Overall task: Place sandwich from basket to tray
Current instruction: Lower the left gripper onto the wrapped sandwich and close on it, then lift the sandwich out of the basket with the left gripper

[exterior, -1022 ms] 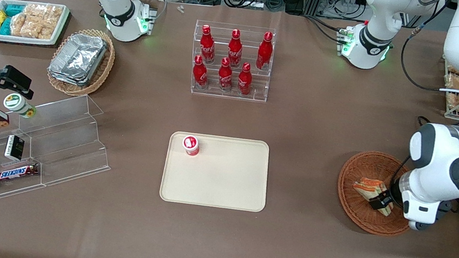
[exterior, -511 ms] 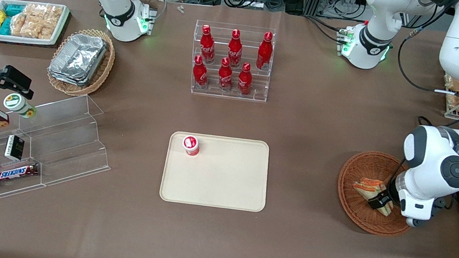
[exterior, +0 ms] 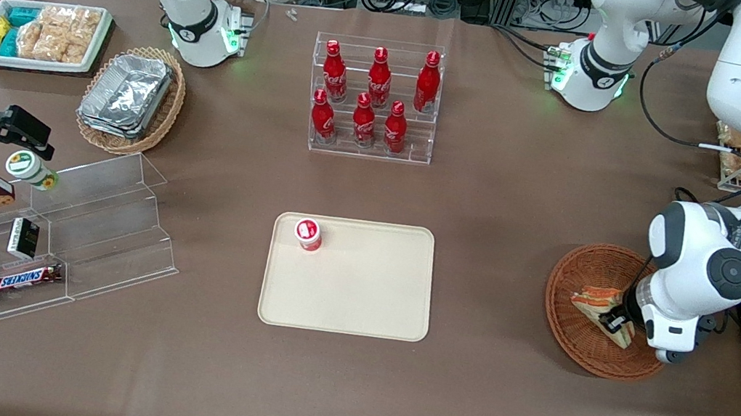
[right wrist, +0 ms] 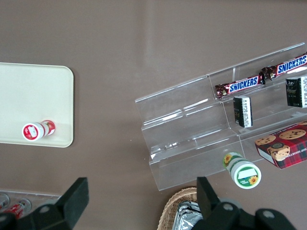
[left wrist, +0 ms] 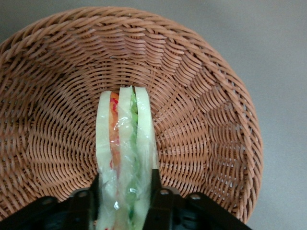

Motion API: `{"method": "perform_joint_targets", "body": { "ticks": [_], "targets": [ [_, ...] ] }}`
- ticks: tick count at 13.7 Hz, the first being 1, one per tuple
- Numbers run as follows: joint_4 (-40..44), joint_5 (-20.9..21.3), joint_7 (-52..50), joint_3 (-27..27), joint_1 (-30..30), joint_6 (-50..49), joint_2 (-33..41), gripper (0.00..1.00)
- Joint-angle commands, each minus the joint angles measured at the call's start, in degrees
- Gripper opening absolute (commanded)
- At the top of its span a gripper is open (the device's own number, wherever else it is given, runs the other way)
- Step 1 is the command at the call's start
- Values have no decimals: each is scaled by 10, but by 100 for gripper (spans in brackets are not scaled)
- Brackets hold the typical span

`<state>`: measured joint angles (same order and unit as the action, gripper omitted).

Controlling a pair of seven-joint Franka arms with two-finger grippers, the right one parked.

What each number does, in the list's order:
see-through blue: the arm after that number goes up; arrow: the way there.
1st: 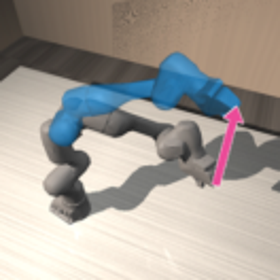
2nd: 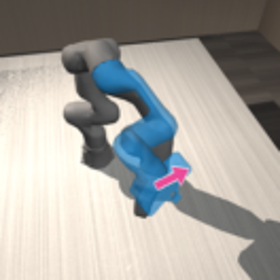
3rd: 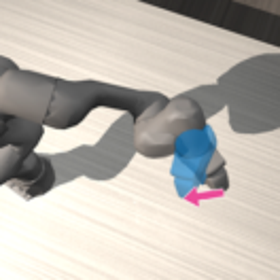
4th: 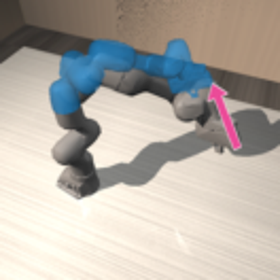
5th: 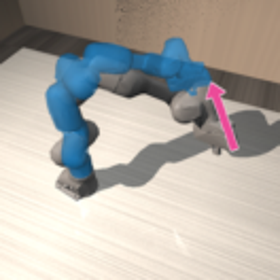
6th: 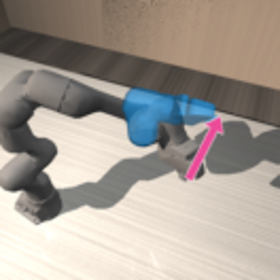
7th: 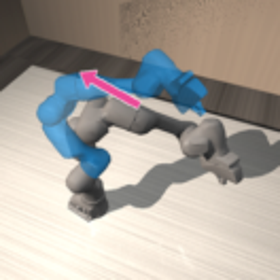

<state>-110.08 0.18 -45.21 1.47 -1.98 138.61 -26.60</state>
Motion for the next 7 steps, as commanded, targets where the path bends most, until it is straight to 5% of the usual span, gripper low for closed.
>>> {"method": "perform_joint_targets", "body": {
  "ticks": [1,7],
  "targets": [
    [-9,8,-21,-2,1,-14,37,0],
    [149,7,-20,-22,-21,-340,104,0]
  ]
}}
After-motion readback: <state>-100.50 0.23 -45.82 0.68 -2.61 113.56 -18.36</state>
